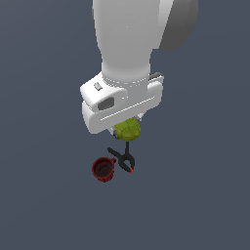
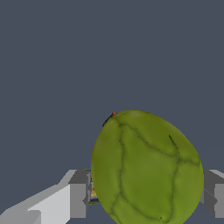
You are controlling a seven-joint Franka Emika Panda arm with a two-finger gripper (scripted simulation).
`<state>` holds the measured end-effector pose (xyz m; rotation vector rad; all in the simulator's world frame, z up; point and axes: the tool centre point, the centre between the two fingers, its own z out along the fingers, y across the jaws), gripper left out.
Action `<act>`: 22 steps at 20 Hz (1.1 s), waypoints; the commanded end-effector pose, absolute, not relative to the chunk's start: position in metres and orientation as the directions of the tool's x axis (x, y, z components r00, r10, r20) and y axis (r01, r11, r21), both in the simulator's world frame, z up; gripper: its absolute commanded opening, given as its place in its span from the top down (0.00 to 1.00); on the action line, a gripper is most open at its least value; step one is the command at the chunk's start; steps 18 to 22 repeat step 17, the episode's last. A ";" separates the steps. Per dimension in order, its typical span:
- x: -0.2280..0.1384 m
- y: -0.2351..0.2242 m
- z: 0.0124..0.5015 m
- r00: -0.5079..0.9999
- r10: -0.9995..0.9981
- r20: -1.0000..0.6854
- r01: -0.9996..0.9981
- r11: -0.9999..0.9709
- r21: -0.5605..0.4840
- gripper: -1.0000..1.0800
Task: Pick up a designated object from a clutter of objects.
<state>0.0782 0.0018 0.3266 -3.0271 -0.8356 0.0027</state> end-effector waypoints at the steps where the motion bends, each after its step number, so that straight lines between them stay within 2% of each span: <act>1: 0.088 -0.003 0.338 0.858 0.513 0.000 0.513 -0.858 -0.001 1.00; 11: 0.109 -0.014 0.361 0.858 0.513 0.000 0.513 -0.858 0.000 1.00; 22: 0.112 -0.015 0.365 0.858 0.513 0.000 0.513 -0.858 0.000 1.00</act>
